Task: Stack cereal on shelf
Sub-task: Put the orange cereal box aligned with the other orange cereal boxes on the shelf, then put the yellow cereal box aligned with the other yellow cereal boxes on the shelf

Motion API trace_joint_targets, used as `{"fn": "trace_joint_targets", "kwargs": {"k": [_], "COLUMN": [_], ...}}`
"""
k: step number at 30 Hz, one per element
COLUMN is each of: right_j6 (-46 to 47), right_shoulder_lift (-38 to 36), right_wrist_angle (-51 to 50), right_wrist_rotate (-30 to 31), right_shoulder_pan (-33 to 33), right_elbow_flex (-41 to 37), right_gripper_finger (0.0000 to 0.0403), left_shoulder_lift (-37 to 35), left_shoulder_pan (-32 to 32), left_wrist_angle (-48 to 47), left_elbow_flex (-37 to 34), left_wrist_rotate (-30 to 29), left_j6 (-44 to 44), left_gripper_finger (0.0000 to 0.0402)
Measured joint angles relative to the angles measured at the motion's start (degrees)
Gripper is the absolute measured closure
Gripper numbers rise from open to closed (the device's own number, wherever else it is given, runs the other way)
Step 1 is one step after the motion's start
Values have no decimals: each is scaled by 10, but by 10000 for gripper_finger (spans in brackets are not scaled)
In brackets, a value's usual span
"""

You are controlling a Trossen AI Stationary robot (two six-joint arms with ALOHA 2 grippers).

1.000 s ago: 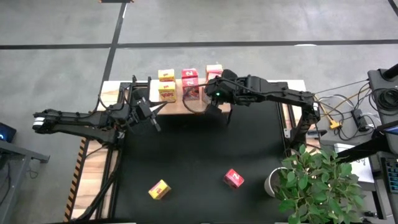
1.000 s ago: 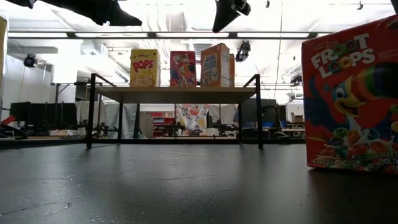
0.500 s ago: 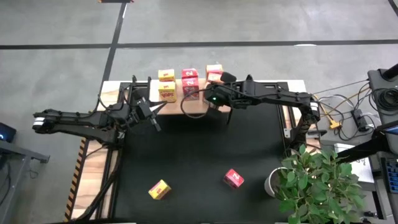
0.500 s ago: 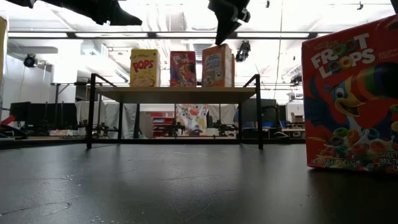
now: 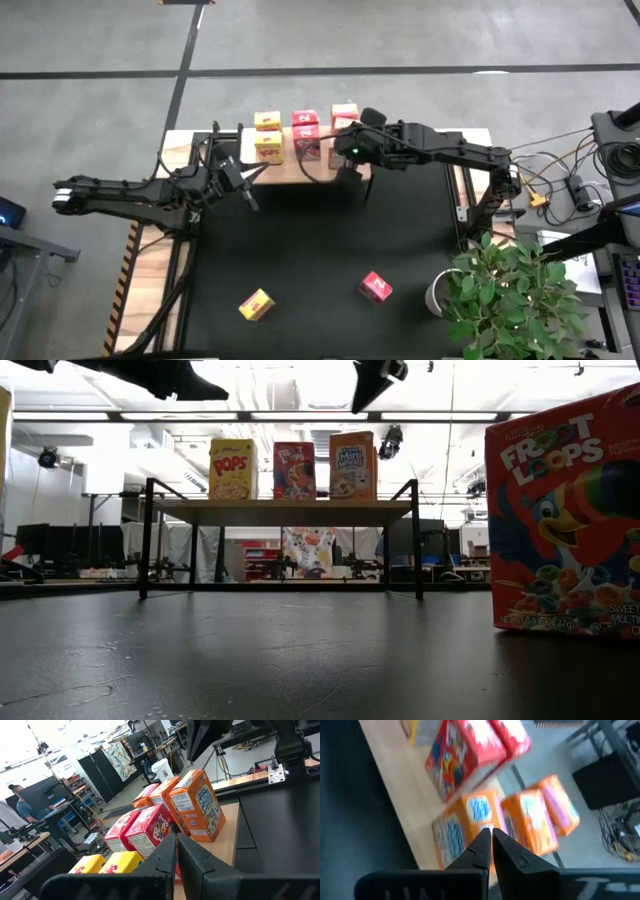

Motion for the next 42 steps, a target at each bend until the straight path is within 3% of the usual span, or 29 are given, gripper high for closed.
{"fn": "trace_joint_targets", "kwargs": {"k": [11, 18, 26, 39, 42], "right_j6": [-74, -78, -104, -88, -71], "right_shoulder_lift": [0, 0, -6, -51, -65], "right_wrist_angle": [181, 174, 141, 111, 69], "right_wrist_rotate": [-16, -15, -56, -61, -97], "right_shoulder_pan": [-12, -29, -29, -29, -29], "right_elbow_flex": [-74, -106, -100, -94, -94], "right_gripper_finger": [394, 394, 394, 394, 394], "left_shoulder_lift": [0, 0, 0, 0, 0], "left_shoulder_pan": [0, 0, 0, 0, 0], "left_wrist_angle": [2, 2, 2, 2, 2], "left_elbow_flex": [0, 0, 0, 0, 0], "left_wrist_rotate": [0, 0, 0, 0, 0], "left_j6": [3, 3, 2, 2, 2], "left_gripper_finger": [402, 402, 402, 402, 402]}}
